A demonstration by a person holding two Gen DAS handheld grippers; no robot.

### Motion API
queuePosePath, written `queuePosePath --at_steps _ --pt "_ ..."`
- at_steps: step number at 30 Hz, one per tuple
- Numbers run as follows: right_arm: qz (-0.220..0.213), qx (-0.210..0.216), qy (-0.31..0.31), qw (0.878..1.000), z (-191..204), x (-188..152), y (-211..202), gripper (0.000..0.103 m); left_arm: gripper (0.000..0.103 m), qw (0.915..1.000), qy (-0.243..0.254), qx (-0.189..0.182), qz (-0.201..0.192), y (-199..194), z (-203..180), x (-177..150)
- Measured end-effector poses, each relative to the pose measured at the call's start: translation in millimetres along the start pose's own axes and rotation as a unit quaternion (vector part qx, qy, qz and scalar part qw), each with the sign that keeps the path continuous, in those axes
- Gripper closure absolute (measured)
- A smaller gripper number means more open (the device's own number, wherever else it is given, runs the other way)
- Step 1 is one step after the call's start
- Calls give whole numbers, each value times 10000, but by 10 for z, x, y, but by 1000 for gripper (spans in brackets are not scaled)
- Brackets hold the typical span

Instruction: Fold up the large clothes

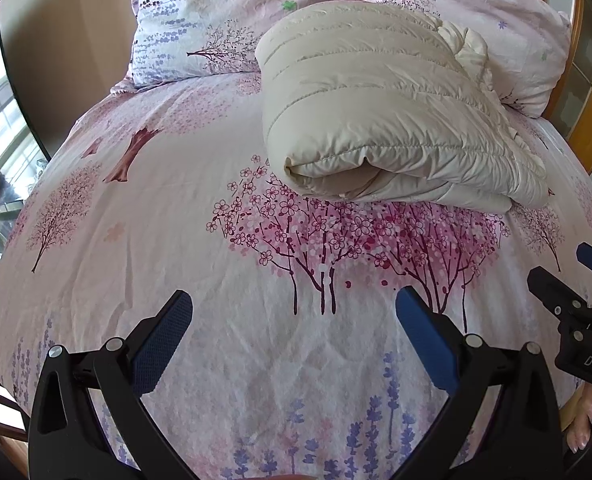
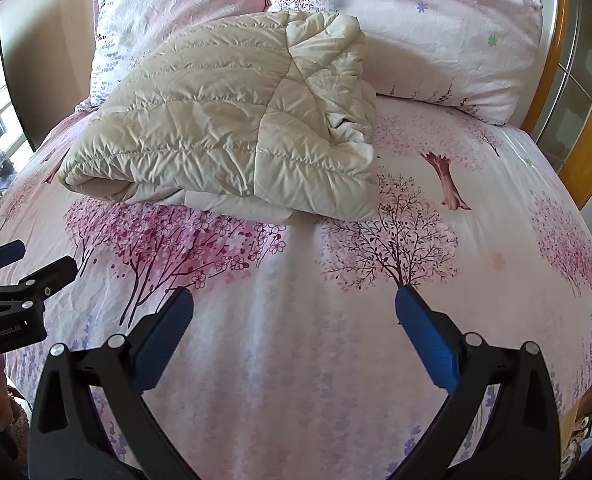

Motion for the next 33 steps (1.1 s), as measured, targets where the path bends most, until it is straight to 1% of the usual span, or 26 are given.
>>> queuePosePath --at_steps 33 --pt "136 97 27 9999 33 -45 102 2 1 9999 98 -24 23 29 -49 -14"
Point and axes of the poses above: each gripper's, at about its wrist camera, not at the fingertips, and y roughly the way its jaws point, z to its left, x to its top, the point moved 10 cm from there along y, roughly the way its jaws point, and after that the axes turned 1 degree about -x, right-handed, at the moved point
